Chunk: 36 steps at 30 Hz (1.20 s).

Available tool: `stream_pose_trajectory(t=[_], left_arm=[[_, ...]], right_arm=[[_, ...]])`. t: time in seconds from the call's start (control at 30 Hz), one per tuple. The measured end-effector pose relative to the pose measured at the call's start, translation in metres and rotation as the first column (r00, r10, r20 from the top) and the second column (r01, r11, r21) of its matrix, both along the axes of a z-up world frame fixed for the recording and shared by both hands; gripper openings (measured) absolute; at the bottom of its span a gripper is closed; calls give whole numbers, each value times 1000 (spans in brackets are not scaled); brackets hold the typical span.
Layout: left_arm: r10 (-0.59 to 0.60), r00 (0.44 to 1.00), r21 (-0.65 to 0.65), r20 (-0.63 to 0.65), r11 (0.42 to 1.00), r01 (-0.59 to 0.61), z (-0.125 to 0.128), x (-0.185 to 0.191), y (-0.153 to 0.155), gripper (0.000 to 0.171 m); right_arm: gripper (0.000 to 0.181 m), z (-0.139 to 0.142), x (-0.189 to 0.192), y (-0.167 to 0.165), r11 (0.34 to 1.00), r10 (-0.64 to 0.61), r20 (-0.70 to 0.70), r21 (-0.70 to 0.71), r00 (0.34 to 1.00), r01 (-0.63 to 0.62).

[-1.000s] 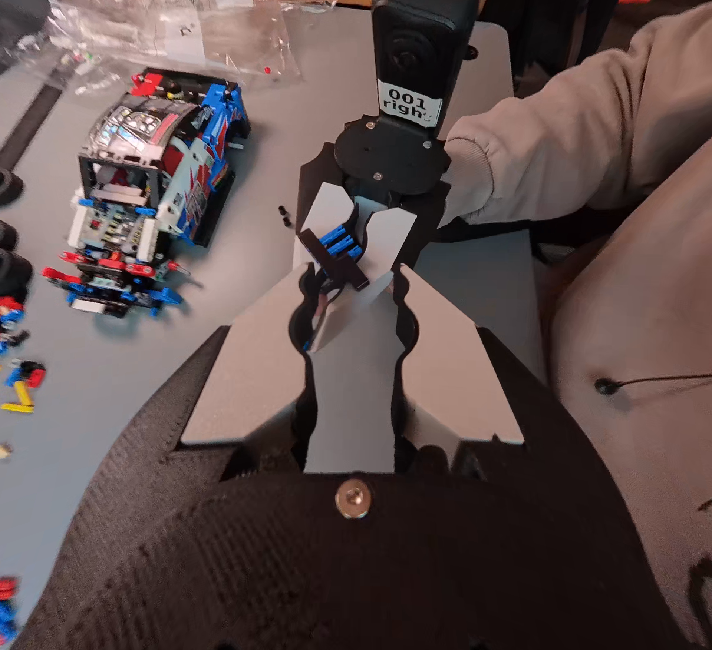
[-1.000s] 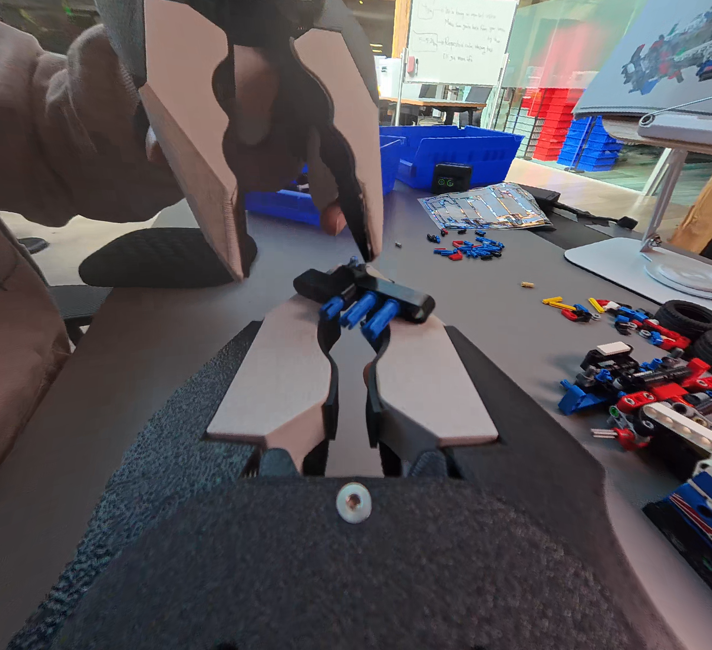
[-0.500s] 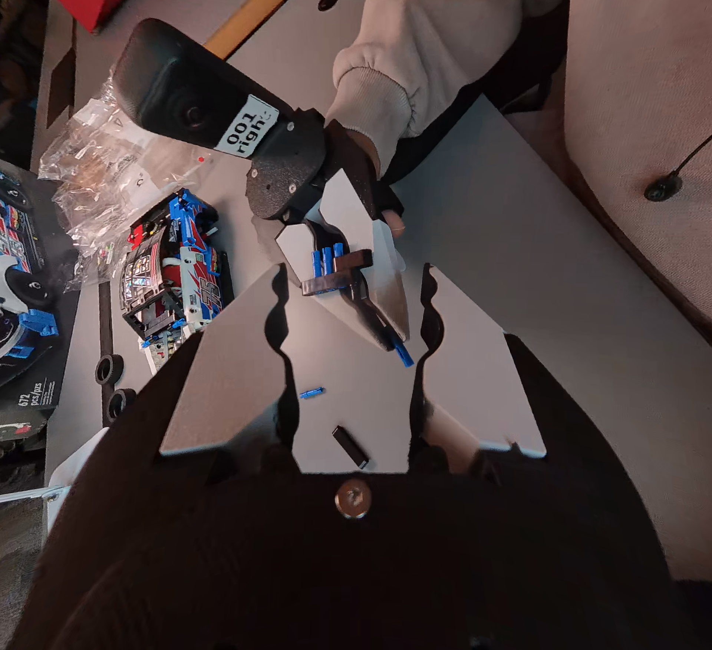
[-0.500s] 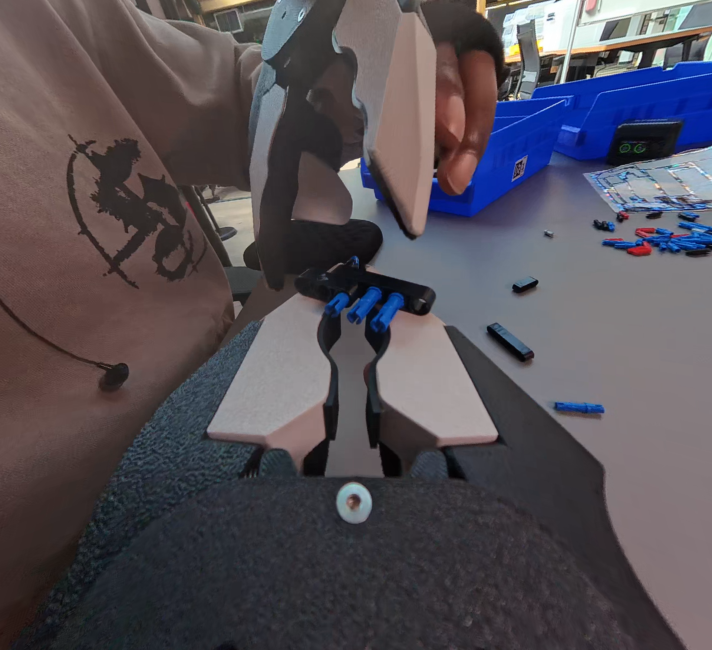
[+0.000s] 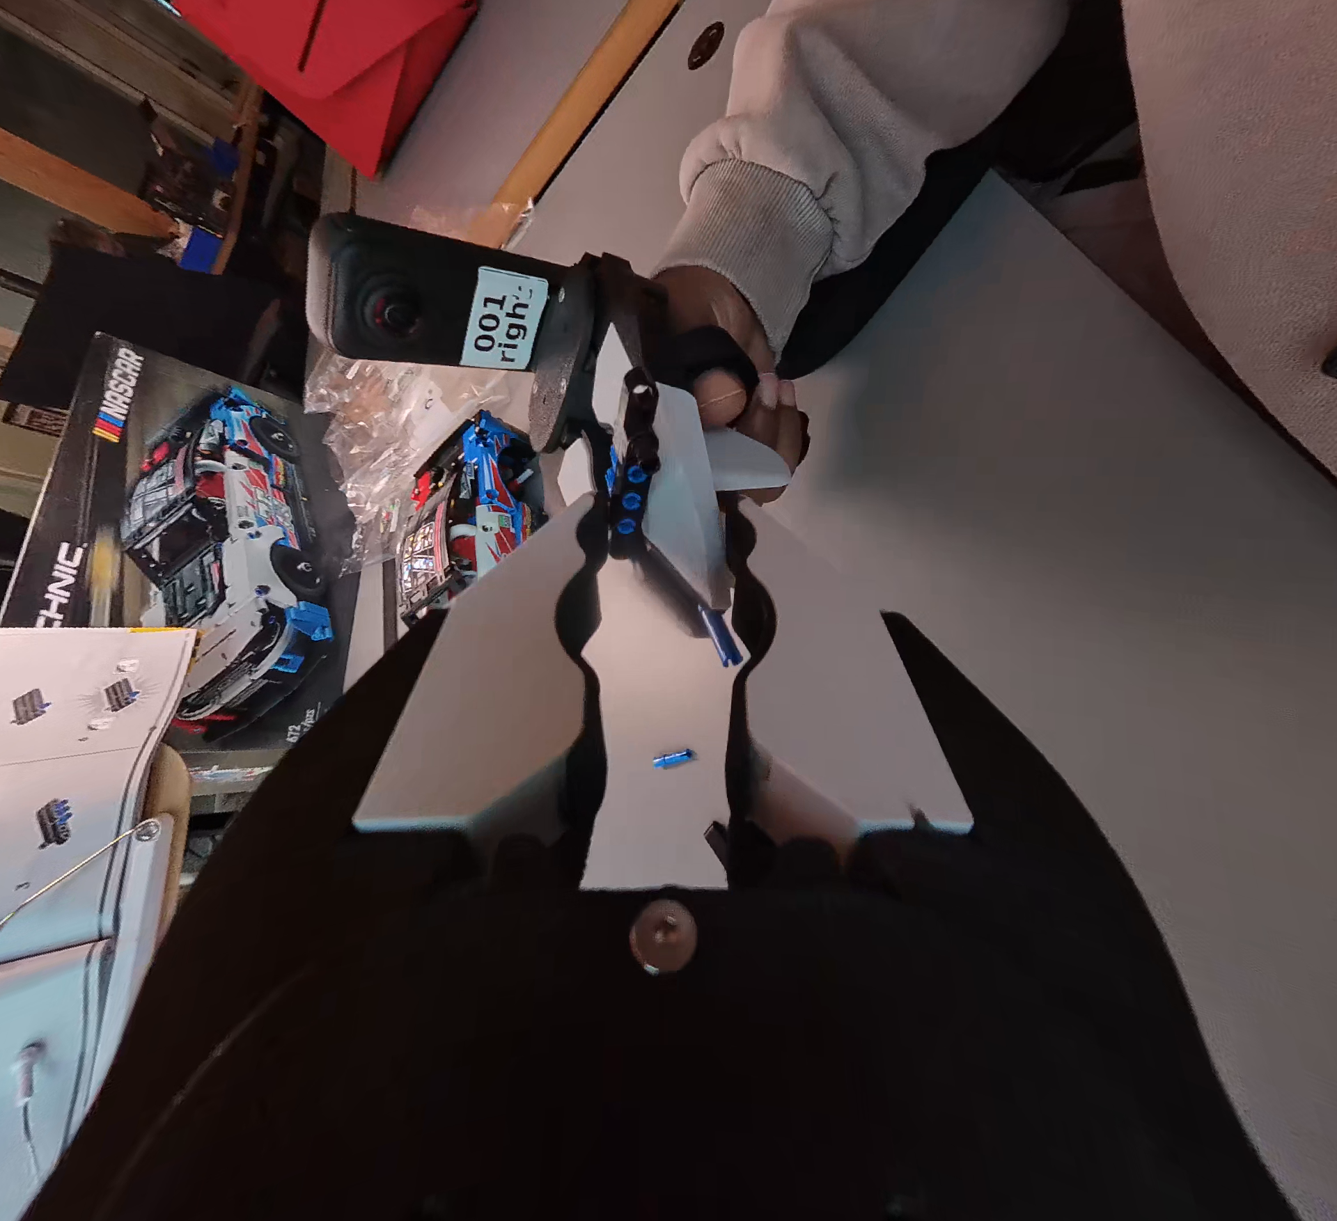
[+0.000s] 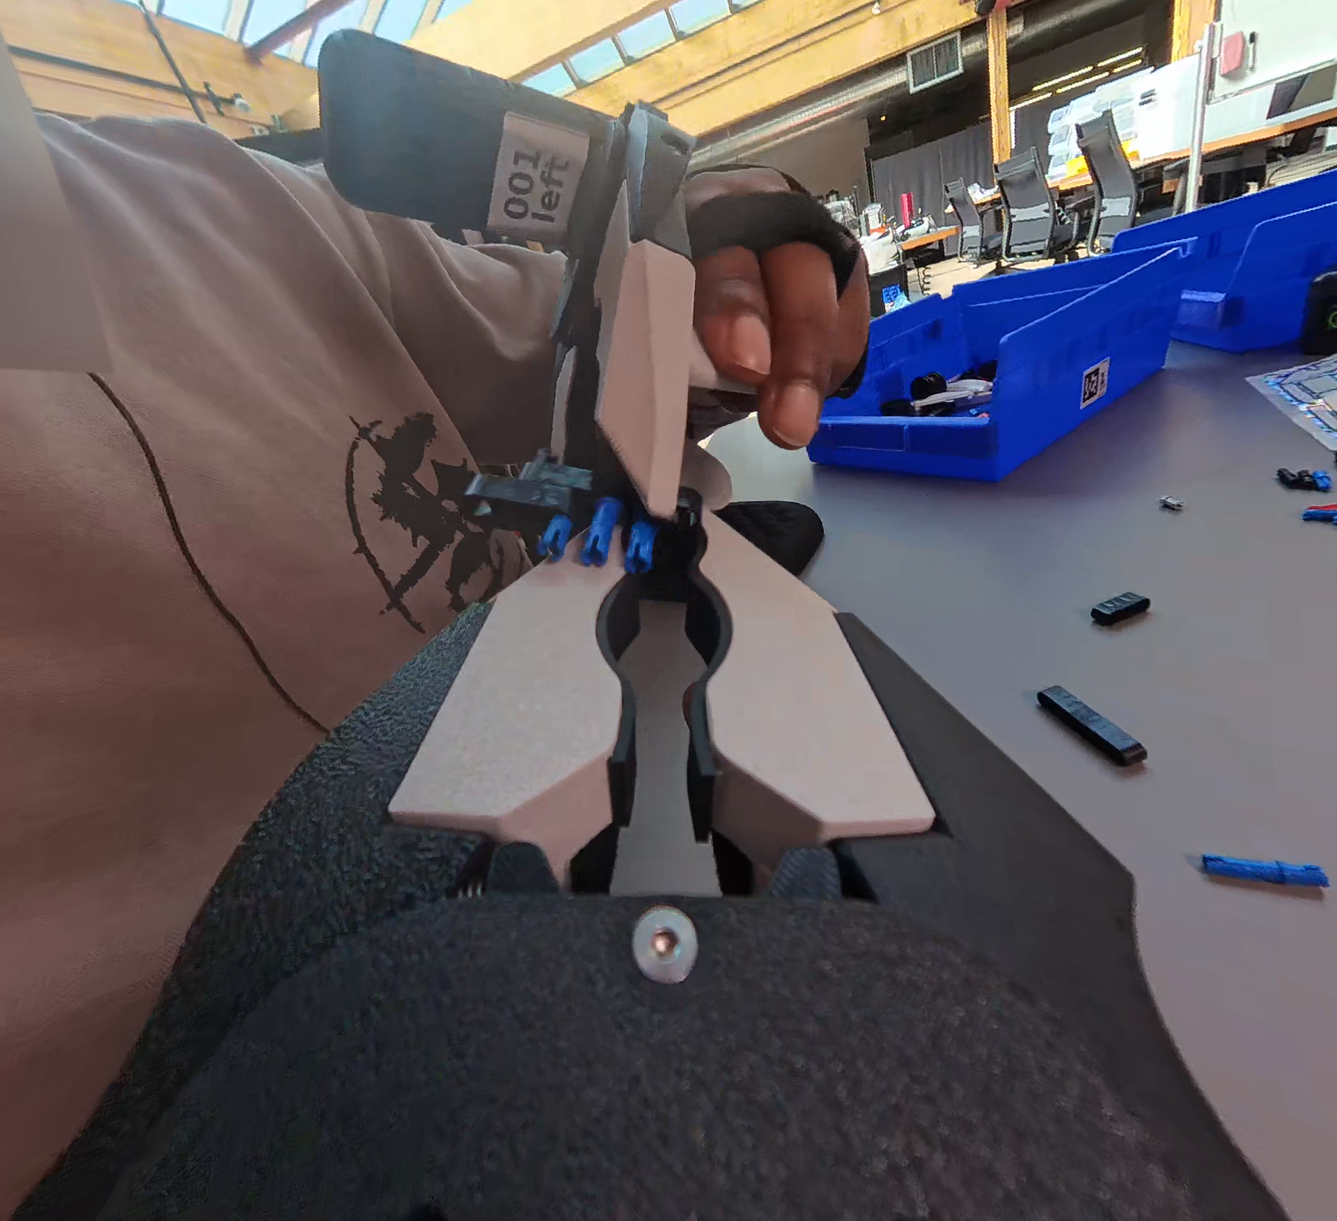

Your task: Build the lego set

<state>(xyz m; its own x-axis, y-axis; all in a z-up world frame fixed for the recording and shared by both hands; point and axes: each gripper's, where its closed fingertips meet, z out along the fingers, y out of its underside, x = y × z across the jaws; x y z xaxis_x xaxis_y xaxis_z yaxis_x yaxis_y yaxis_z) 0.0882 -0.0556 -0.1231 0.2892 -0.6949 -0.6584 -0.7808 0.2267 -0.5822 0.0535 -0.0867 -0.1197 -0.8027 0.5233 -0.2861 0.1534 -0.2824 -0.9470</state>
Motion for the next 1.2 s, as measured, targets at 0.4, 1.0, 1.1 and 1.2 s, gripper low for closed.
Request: stream_pose_trajectory(t=[0.4, 1.0, 1.1, 1.2], left_arm=[[120, 982, -49, 143, 992, -114, -4, -9, 9, 29], [104, 953, -130, 285, 989, -69, 31, -34, 28, 40], [237, 904, -216, 355, 962, -168, 20, -62, 46, 38], [353, 873, -319, 336, 915, -247, -17, -83, 60, 37]], right_arm=[[2, -9, -12, 12, 996, -93, 80, 21, 992, 92], [3, -20, -22, 25, 836, -279, -246, 414, 928, 361], [3, -28, -21, 36, 801, -303, -229, 465, 925, 378], [3, -19, -20, 65, 778, -375, -233, 447, 897, 441]])
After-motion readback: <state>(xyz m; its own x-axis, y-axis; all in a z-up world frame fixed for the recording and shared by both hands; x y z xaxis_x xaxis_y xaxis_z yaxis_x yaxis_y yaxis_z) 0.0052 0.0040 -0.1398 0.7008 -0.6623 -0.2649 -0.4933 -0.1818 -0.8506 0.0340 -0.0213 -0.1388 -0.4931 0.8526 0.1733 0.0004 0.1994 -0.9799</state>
